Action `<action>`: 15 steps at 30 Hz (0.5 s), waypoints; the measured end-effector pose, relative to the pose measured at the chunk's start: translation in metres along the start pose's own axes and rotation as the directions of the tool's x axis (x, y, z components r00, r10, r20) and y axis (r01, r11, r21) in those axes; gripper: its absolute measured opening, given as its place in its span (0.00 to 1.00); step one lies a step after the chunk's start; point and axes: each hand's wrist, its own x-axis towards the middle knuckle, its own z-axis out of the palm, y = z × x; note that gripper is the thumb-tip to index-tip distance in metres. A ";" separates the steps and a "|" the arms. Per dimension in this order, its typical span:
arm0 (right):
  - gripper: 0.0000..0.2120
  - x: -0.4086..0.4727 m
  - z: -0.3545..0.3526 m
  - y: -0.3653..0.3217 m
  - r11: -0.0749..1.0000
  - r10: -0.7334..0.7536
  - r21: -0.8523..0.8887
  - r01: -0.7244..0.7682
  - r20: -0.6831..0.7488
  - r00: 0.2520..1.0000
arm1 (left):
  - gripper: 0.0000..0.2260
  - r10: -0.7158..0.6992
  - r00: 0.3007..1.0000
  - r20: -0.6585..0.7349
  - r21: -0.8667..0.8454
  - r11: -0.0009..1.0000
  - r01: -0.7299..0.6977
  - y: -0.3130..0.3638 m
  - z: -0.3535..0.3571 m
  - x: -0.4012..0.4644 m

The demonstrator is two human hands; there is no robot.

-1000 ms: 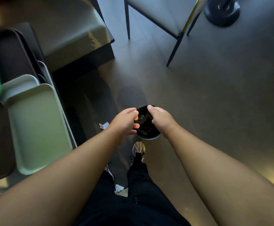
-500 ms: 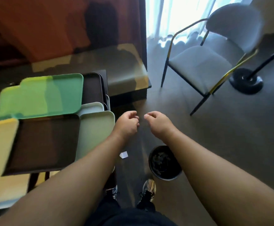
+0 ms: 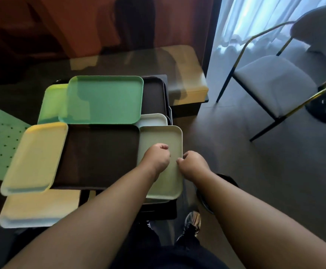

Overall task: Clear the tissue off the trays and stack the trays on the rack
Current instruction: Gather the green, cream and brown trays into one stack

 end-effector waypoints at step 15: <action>0.12 -0.045 -0.040 -0.045 0.829 0.121 0.533 0.168 -0.465 0.877 | 0.30 0.371 0.924 -0.091 0.262 0.904 -0.337 0.055 -0.085 -0.012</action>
